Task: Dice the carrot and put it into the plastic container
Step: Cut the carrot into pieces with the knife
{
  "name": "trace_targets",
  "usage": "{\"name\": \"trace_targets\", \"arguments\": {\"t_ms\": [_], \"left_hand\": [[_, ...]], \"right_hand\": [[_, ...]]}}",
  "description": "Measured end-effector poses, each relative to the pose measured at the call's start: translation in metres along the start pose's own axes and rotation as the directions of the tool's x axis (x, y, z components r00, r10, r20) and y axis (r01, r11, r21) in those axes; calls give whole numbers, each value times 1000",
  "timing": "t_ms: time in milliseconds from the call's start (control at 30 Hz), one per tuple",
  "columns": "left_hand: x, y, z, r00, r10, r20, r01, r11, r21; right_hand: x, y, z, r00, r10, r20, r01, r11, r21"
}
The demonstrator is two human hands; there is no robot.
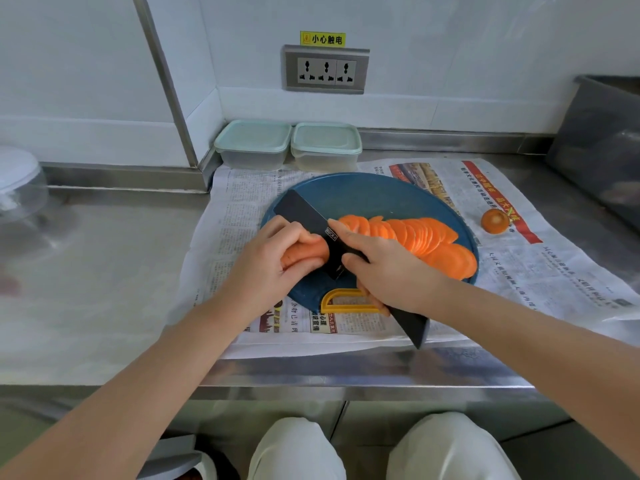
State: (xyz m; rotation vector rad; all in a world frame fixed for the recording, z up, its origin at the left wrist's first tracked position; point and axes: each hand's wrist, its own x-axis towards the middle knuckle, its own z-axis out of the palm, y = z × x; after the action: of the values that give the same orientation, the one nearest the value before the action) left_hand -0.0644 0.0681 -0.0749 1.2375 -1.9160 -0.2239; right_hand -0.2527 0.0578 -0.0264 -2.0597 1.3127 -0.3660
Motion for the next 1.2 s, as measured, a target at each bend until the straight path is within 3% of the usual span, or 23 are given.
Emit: {"name": "trace_targets", "arguments": {"t_ms": [233, 700, 1200], "left_hand": [[0, -1, 1, 1000, 5, 18, -4, 1000, -23], [0, -1, 2, 998, -34, 52, 32, 999, 41], [0, 1, 1, 998, -20, 56, 20, 1000, -7]], "right_hand": [[-6, -16, -31, 995, 12, 102, -9, 1000, -25], [-20, -23, -58, 993, 19, 120, -10, 997, -76], [-18, -28, -55, 985, 27, 171, -3, 990, -138]]}}
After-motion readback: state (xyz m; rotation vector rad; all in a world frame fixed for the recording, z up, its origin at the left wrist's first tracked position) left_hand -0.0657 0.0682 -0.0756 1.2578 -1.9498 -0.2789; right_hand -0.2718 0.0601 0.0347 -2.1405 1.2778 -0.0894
